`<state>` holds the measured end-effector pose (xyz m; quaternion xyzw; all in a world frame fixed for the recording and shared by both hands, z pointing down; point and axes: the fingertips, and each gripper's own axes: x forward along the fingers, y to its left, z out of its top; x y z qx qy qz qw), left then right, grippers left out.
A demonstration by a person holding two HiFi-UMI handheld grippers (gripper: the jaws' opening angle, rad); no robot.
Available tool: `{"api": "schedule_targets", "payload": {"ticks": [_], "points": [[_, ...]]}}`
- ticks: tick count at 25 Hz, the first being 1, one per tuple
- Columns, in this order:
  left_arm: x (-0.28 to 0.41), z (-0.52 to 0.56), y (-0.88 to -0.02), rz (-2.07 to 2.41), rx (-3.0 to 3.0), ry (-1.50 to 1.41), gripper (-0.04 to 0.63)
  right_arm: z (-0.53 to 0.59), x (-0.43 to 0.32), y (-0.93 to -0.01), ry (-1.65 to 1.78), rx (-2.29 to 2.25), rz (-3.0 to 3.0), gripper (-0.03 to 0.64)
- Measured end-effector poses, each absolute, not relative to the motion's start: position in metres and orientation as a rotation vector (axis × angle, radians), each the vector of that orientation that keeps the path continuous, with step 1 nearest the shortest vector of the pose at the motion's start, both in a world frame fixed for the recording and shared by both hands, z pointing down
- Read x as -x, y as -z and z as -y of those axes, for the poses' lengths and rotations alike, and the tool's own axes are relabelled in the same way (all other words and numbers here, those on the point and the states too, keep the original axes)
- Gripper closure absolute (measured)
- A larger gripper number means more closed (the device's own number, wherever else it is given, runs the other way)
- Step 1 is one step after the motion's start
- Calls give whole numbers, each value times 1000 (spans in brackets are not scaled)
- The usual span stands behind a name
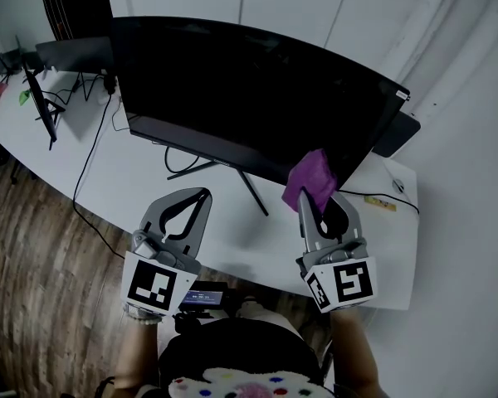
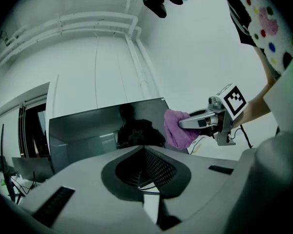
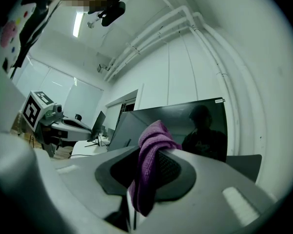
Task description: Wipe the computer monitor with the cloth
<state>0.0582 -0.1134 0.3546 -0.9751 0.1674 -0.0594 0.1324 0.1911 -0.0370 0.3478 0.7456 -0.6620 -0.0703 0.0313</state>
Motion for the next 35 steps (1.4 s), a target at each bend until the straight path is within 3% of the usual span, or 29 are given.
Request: {"api": "schedule_targets", "payload": {"ticks": [35], "points": [[-68,127,-365,-502,2835,185,589,52,-194,-373,176,-2243,2001,532]]}}
